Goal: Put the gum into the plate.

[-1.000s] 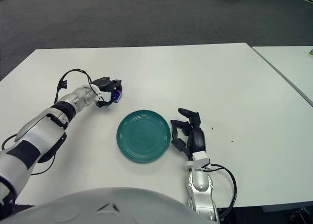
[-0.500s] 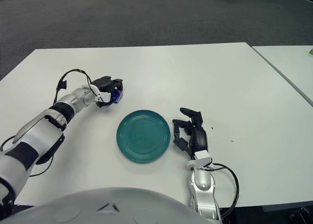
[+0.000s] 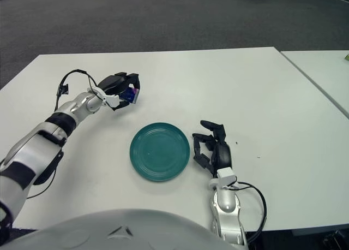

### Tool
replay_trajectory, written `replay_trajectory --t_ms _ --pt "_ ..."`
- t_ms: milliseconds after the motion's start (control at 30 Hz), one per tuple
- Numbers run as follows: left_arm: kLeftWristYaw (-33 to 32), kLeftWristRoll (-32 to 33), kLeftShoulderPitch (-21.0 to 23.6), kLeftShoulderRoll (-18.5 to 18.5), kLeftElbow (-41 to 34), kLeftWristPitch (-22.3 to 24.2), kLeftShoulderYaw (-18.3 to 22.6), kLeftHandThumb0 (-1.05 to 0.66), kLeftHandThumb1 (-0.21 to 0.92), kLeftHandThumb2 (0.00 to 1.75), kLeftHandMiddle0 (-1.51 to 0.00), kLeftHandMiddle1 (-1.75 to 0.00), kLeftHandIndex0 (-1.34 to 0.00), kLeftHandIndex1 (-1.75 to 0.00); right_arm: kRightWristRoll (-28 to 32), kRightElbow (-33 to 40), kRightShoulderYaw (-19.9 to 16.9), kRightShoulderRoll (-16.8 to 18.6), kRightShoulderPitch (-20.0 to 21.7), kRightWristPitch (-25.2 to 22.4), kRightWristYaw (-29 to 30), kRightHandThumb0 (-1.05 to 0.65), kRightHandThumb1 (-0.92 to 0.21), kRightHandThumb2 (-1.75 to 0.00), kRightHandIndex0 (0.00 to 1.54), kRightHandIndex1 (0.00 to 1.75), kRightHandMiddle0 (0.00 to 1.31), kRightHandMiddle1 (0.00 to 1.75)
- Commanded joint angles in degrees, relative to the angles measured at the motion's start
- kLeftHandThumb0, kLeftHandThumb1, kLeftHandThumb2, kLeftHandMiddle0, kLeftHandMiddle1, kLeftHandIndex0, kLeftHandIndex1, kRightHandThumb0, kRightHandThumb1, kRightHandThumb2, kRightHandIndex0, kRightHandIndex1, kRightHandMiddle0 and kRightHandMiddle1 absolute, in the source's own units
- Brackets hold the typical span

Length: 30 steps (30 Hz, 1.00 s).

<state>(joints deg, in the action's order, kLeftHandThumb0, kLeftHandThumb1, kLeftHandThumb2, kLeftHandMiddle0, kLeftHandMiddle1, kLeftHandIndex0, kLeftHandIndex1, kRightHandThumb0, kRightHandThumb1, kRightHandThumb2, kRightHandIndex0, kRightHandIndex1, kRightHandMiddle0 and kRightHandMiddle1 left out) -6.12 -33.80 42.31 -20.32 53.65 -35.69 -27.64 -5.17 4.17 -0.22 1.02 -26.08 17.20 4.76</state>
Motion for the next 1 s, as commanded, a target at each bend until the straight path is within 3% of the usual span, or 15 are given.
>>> replay_trajectory --t_ms 0,300,633,800,967 --pt "5.6 4.5 -6.6 -0.6 -12.2 -0.1 1.8 0.00 0.24 1.38 -0.70 -1.65 -0.44 -1.75 0.7 -5.0 -0.6 -0.1 -2.9 -4.7 -0.2 -0.38 -0.69 -0.90 0.51 0.83 0.09 1.17" --pt "19.2 14.2 -16.6 0.5 -36.1 8.2 2.5 0.00 0.26 1.36 -0.69 -1.64 -0.43 -1.75 0.4 -5.4 -0.6 0.3 -2.4 -4.9 0.3 -0.37 -0.68 -0.91 0.53 0.83 0.10 1.18" --pt "26.6 13.4 -23.5 0.9 -52.8 13.3 1.4 0.00 0.26 1.37 -0.68 -1.67 -0.43 -1.75 1.3 -5.4 -0.6 1.2 -1.9 -6.0 0.4 -0.35 -0.64 -0.94 0.54 0.85 0.11 1.18" --pt "33.2 13.1 -26.2 0.7 -63.0 19.2 -0.7 0.00 0.19 1.44 -0.72 -1.66 -0.49 -1.75 0.9 -6.4 -0.6 1.3 -1.7 -5.2 0.5 -0.36 -0.63 -0.94 0.52 0.85 0.11 1.18" --pt "36.2 12.0 -26.2 0.1 -65.3 19.3 -1.9 0.00 0.15 1.49 -0.76 -1.66 -0.52 -1.75 0.1 -7.0 -0.5 1.3 -1.4 -4.6 1.0 -0.39 -0.65 -0.92 0.47 0.82 0.13 1.16"
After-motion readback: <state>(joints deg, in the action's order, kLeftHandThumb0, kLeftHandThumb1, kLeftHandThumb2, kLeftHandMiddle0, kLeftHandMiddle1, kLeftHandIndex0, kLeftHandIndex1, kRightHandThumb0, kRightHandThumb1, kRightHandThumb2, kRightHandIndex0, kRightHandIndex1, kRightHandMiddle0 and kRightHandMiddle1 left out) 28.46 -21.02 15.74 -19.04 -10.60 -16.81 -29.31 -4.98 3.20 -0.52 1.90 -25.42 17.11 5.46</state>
